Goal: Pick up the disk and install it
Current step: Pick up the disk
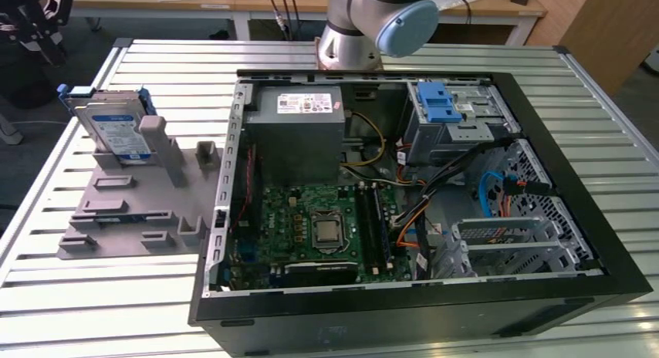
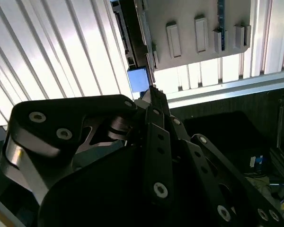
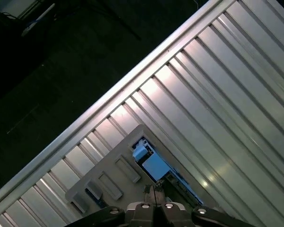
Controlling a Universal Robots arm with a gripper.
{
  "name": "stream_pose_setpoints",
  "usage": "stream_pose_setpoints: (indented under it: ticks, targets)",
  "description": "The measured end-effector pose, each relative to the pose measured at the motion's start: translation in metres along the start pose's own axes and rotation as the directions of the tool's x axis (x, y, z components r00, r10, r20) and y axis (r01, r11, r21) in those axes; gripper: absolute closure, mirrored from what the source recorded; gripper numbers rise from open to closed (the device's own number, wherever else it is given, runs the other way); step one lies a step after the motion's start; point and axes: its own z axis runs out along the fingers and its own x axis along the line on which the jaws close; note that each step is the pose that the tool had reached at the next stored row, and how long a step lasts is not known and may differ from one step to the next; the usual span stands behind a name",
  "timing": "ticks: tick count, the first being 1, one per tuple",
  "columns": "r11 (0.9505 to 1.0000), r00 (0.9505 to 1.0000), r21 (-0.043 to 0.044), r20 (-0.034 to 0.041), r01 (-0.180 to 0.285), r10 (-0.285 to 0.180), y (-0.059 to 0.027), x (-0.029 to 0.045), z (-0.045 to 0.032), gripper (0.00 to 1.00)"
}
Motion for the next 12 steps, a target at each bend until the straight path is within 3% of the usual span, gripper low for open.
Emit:
stream_pose_setpoints:
  ticks: [12]
  targets:
    - [0.9958, 0.9958, -0.0015, -0.0022, 0.091, -0.091, 0.0002, 0.0001, 0.0, 0.89]
